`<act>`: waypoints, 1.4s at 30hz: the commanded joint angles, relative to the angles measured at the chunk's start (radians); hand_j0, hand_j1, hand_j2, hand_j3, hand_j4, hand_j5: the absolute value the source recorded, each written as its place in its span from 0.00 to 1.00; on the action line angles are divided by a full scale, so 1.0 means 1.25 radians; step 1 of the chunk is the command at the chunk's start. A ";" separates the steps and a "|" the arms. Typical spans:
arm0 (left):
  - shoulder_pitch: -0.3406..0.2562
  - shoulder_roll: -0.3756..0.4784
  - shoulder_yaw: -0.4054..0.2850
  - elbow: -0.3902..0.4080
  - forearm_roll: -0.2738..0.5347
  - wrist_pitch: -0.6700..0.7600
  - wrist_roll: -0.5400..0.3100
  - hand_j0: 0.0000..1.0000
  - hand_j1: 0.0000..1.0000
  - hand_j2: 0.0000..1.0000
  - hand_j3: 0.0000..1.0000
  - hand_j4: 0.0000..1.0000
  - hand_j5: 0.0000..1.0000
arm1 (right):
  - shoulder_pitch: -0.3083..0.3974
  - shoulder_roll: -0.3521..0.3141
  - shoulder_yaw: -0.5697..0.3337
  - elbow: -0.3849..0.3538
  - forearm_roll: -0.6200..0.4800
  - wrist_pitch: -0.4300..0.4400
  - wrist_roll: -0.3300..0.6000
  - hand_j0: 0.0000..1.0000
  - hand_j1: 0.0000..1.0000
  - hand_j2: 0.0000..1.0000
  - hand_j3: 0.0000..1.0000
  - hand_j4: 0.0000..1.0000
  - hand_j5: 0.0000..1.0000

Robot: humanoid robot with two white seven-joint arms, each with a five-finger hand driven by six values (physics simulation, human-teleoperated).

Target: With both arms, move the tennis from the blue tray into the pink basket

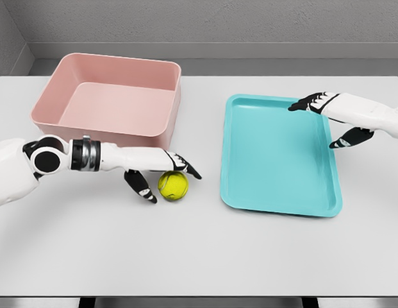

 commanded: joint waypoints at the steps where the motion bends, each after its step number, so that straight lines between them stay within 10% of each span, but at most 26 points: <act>1: 0.001 0.000 0.001 0.000 0.006 0.001 0.000 0.85 0.85 0.85 0.85 0.85 0.85 | 0.000 -0.002 -0.001 0.001 -0.005 0.002 0.000 1.00 1.00 1.00 1.00 1.00 1.00; 13: 0.001 0.000 -0.010 -0.009 0.006 0.001 0.001 0.84 0.84 0.84 0.84 0.84 0.84 | -0.001 -0.002 -0.001 0.003 -0.007 0.002 -0.002 1.00 1.00 1.00 1.00 1.00 1.00; 25: 0.000 0.000 -0.022 -0.006 0.006 0.001 0.000 0.58 0.58 0.58 0.58 0.58 0.58 | -0.001 -0.002 -0.001 0.004 -0.007 0.002 -0.003 1.00 1.00 1.00 1.00 1.00 1.00; 42: -0.012 0.001 0.023 -0.024 0.005 0.001 0.014 0.55 0.55 0.55 0.55 0.55 0.55 | -0.001 -0.003 0.003 0.004 -0.007 0.002 -0.004 1.00 1.00 1.00 1.00 1.00 1.00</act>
